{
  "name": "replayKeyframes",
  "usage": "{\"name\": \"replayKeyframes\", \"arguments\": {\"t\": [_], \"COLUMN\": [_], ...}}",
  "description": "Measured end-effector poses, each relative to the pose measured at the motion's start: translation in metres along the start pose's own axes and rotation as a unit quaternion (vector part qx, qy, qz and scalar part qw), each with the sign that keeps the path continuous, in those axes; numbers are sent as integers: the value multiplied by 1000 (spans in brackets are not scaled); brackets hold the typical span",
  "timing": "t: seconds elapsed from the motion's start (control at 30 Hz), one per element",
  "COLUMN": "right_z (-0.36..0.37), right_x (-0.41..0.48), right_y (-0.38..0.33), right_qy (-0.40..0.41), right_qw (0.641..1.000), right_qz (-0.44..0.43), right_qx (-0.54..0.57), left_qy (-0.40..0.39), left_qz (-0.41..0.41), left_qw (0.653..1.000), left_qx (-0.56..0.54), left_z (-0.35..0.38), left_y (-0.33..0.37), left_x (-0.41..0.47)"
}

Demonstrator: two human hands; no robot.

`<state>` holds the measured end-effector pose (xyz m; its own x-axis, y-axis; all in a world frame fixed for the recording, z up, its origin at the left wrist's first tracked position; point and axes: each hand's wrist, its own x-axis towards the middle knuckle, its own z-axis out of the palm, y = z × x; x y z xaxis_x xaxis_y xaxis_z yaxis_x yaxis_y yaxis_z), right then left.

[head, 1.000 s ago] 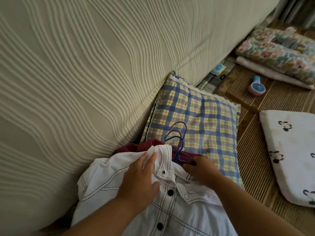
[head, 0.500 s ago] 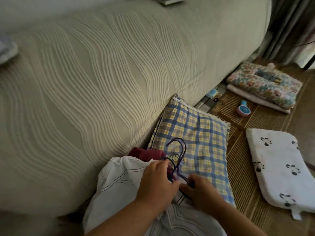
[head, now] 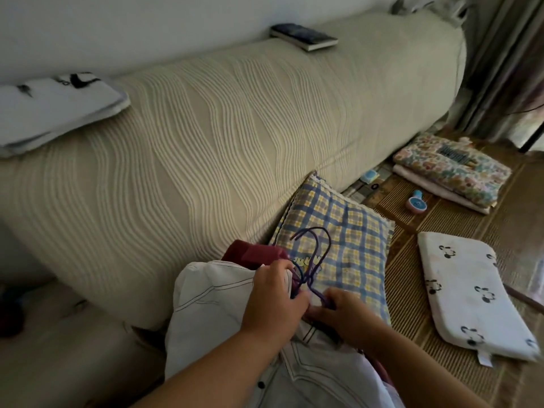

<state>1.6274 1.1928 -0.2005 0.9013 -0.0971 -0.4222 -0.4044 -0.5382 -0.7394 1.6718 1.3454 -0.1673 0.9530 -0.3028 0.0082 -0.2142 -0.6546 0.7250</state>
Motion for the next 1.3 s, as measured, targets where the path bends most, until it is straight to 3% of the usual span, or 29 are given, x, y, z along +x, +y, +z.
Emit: {"name": "replayKeyframes", "arguments": {"t": [0.13,0.4,0.6,0.7,0.9,1.0,1.17,1.3], "right_z": [2,-1,-17,-18,-7,0,9,12], "right_x": [-4,3,13,20,39,42,31,15], "right_y": [-3,10,29,36,42,39,34,33], "right_qy": [-19,-39,-57,-59,-24,-40,-85,-84], "right_qw": [999,997,990,993,998,995,991,992], "right_qz": [-22,-53,8,11,24,24,11,-7], "right_qx": [18,50,128,101,55,87,104,94], "left_qy": [-17,-4,-19,-37,-12,-29,-139,-80], "left_qz": [-124,-67,-112,-119,-143,-160,-218,-202], "left_qw": [992,995,993,990,989,984,966,974], "left_qx": [-15,74,-23,-69,37,78,-18,-62], "left_z": [12,42,39,37,34,36,47,53], "left_y": [10,14,-8,-16,-27,-31,-33,-28], "left_x": [8,24,36,39,37,35,27,16]}}
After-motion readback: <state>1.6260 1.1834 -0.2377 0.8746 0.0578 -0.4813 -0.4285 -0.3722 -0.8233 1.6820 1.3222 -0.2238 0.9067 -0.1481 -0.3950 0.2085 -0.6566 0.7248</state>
